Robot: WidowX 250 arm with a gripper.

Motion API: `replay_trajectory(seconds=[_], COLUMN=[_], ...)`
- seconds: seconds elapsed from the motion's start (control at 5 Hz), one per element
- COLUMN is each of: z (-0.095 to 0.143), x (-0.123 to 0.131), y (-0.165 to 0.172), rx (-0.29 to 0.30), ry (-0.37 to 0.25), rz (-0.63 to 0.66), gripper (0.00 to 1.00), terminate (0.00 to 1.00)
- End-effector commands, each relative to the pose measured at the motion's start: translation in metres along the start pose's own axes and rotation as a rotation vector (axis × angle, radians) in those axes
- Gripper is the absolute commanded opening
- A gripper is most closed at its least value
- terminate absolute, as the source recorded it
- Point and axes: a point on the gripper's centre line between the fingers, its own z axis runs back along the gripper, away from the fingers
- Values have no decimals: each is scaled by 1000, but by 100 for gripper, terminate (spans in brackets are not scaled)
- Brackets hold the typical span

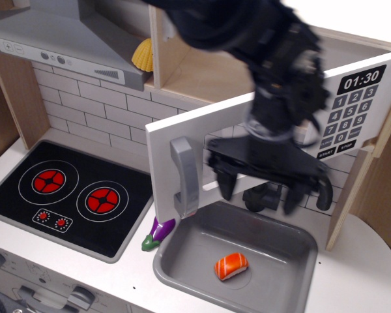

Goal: Close microwave

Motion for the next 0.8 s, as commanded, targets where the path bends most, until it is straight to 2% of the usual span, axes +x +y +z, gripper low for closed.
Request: replay_trajectory(seconds=[0.0,0.2,0.6], z=[33,34,19], x=[41,57,85], y=[64,76,81], rx=[-32,-20,16], ry=[-140,-150,-177], rz=[38,48,58], gripper=[100,100,100], terminate=[0,0,0])
